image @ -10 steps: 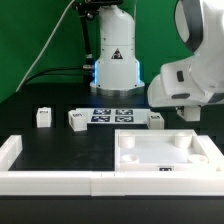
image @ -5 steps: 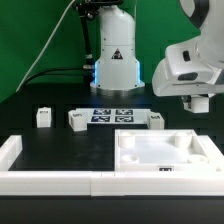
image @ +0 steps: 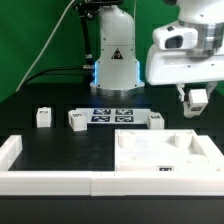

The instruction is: Assemble one leg

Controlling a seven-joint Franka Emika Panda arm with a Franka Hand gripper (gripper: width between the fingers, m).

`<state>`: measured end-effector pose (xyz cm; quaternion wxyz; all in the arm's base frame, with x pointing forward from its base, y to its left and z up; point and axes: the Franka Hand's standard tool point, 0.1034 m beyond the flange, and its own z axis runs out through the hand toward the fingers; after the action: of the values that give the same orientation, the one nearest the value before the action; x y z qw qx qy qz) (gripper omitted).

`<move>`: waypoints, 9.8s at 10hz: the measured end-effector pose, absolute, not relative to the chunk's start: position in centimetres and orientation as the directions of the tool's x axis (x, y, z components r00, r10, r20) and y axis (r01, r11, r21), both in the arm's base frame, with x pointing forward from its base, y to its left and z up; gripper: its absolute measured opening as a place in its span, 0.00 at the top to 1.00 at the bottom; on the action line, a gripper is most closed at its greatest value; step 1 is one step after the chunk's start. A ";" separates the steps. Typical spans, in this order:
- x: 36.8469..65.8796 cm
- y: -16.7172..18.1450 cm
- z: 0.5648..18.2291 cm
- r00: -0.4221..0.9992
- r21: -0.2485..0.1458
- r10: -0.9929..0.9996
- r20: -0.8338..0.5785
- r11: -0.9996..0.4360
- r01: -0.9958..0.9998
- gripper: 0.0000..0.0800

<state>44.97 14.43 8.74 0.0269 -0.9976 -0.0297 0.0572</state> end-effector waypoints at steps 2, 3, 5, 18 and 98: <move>47.0 14.1 10.0 0.995 -0.079 0.044 0.087 -0.996 0.051 0.64; 47.6 14.2 10.3 0.984 -0.090 0.040 0.172 -0.994 0.057 0.64; 47.5 14.9 10.5 0.931 -0.116 0.033 0.364 -0.990 0.081 0.64; 56.1 11.0 10.4 0.882 -0.008 0.245 0.404 -0.963 0.271 0.64; 60.3 13.0 8.3 0.811 -0.100 -0.571 -0.127 -0.806 -0.583 0.20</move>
Offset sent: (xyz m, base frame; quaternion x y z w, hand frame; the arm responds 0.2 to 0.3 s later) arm 0.0000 0.0000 0.0000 0.0000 0.1790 0.0000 0.9838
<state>60.27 13.00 8.33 0.0672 -0.9492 0.3039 0.0455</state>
